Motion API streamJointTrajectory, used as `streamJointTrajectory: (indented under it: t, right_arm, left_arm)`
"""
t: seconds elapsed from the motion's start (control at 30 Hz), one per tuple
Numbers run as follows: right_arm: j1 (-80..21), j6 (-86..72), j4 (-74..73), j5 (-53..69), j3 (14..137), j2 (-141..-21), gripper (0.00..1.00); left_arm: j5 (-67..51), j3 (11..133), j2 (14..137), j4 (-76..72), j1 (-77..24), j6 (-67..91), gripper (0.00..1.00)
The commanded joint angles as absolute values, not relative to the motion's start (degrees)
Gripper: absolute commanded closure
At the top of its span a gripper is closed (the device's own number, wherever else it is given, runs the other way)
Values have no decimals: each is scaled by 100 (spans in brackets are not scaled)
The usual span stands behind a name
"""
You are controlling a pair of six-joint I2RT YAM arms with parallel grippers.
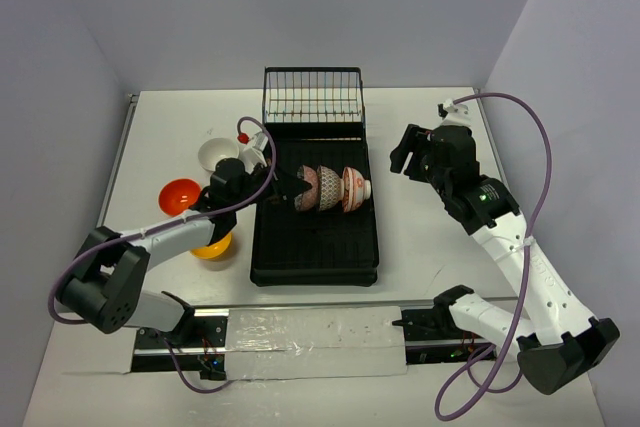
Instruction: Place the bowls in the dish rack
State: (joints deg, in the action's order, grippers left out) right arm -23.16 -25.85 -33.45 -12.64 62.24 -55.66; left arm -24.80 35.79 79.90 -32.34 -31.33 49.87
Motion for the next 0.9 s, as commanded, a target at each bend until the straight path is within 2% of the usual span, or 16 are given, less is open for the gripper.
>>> streamJointTrajectory:
  t: [0.0, 0.87]
  right_arm:
    - [-2364, -2505, -3208, -1389, 6196, -5581, 27]
    - [-2382, -2514, -3199, -1371, 6196, -5625, 27]
  left_arm:
    - [-2672, 3691, 8042, -3849, -3173, 5115, 100]
    - [-2382, 3454, 7919, -3314, -3164, 4685, 100]
